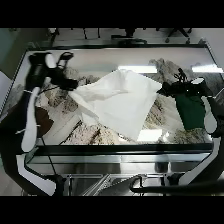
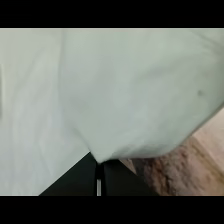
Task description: Fold the shirts.
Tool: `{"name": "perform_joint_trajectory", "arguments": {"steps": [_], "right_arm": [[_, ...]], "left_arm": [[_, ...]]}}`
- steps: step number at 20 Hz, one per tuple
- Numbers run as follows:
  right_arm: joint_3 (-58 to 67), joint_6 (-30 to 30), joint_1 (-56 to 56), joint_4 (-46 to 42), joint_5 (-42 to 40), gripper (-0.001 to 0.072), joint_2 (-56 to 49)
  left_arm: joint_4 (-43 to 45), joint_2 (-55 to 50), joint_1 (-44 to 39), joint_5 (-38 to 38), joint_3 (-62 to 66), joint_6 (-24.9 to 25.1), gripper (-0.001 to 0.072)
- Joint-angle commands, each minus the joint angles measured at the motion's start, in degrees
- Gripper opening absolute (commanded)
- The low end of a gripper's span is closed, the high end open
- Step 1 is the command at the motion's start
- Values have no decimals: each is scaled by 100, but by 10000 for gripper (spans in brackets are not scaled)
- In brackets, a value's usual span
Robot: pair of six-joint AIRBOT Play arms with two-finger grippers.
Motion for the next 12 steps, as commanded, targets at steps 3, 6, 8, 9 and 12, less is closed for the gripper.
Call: {"name": "perform_joint_trajectory", "arguments": {"steps": [3,6,8,9,12], "right_arm": [[157,-358,-11,127,-452,18,-74],[590,-413,-13,313,-715,17,-293],[1082,-289,-13,306,-627,17,-568],[1311,-138,-24,286,-549,17,-713],[1731,-4,-7,278,-175,19,-1029]], "left_arm": [[-2308,175,1703,-348,-1126,577,13],[-2291,170,1976,-446,-1580,944,13],[-2175,173,2157,-452,-1808,1040,13],[-2076,170,2262,-439,-1912,1040,13],[-2079,170,2404,-409,-2232,1110,14]]}}
